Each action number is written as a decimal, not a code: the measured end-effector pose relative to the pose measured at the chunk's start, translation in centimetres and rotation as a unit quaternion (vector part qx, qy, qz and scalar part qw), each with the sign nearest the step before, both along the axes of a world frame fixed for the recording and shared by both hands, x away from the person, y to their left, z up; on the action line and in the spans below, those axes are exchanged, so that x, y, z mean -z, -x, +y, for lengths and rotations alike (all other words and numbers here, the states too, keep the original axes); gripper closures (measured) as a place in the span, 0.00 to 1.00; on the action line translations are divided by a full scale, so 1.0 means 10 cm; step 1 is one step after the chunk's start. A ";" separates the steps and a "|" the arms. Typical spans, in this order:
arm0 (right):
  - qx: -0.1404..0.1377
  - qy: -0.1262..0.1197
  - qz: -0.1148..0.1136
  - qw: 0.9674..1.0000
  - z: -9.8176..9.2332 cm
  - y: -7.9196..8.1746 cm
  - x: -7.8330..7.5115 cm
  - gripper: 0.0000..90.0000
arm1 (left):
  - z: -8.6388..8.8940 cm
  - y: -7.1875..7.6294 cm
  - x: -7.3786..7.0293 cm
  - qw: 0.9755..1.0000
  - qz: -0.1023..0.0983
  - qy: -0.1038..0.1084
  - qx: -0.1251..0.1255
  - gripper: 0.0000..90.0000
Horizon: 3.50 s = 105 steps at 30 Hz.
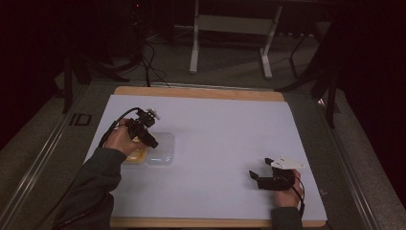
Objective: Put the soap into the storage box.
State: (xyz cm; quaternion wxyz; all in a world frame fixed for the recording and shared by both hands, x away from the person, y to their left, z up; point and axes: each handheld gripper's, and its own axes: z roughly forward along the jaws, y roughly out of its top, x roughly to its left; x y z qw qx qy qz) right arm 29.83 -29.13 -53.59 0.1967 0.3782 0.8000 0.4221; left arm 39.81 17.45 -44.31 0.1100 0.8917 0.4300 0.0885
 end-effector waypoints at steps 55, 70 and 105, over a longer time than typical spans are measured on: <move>-0.001 0.002 -0.002 1.000 0.00 0.00 0.00 0.17 | 0.42 -0.10 0.01 0.998 -0.012 -0.009 -0.062 0.28; -0.002 0.003 -0.002 1.000 0.01 0.00 0.00 0.17 | 0.50 -0.10 0.14 0.998 0.011 -0.019 -0.053 0.28; -0.002 0.003 -0.003 1.000 0.01 0.00 0.00 0.17 | 0.37 -0.04 0.06 1.000 0.004 -0.026 -0.016 0.35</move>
